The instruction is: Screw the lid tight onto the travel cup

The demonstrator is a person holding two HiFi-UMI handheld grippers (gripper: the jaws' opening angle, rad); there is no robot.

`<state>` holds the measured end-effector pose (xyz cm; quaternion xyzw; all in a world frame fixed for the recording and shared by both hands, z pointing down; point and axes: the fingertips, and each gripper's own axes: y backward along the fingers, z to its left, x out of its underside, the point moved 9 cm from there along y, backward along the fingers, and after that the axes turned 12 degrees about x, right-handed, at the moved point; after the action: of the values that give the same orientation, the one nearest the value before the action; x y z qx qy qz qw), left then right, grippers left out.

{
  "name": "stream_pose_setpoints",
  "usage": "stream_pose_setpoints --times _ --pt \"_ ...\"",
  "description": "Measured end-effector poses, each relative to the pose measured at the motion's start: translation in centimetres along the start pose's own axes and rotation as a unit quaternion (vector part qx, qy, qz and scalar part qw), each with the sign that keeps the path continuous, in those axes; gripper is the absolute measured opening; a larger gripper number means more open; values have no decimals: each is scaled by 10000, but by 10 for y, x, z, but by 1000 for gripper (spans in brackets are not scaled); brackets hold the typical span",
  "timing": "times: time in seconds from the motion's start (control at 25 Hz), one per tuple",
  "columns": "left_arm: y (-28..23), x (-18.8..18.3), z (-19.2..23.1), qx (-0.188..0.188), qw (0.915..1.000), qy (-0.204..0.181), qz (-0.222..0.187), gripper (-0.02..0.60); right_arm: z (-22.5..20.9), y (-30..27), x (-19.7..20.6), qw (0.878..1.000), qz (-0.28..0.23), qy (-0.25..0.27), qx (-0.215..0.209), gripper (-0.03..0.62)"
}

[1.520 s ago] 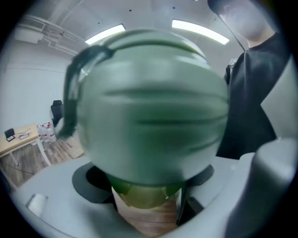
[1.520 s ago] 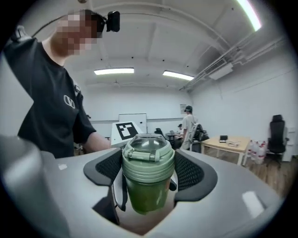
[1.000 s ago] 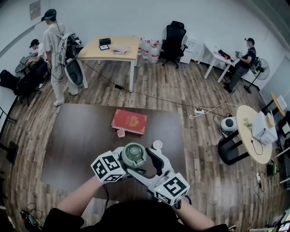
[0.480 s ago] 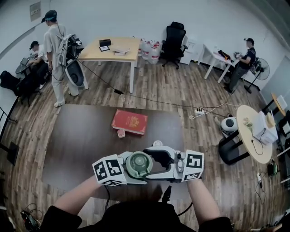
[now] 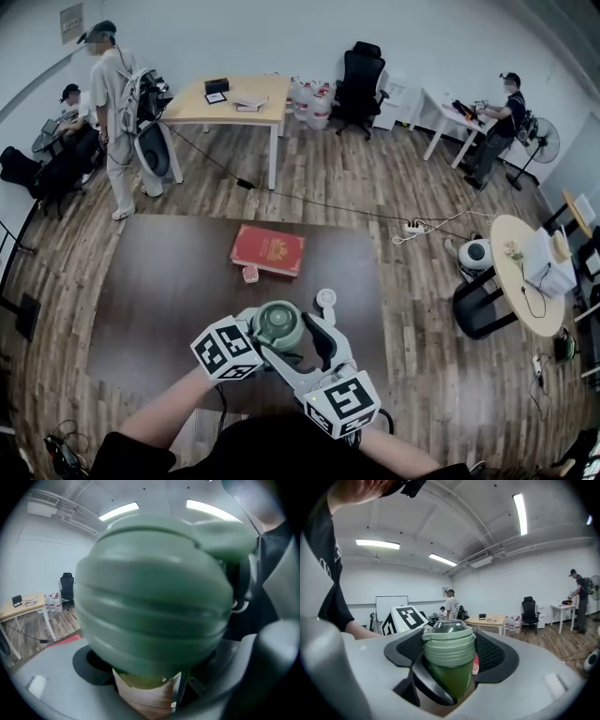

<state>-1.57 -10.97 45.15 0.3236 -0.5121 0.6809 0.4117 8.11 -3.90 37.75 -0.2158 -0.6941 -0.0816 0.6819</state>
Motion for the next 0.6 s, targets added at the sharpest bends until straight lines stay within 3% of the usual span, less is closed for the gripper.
stream_pose_setpoints --times 0.08,0.16,0.24,0.32,0.44,0.6 --pt "-1 -1 -1 -18 10000 -30 24 411 2 2 2 9998 -57 -83 166 371" --pt "0 -2 -2 0 9999 -94 67 411 -1 4 4 9997 -180 -191 17 373" --pt "3 -4 -3 123 9998 -123 22 411 -7 6 2 9984 -325 -158 -443 373" --pt "8 -7 -7 387 9991 -147 -92 411 -18 7 -3 9915 -505 -99 -1199 374" --pt "10 -13 -22 960 9948 -340 -96 411 -44 12 -11 9687 -598 -85 -2409 374" --pt "4 -16 -44 1432 9873 -613 300 411 -56 11 -12 9219 -297 416 -3840 374"
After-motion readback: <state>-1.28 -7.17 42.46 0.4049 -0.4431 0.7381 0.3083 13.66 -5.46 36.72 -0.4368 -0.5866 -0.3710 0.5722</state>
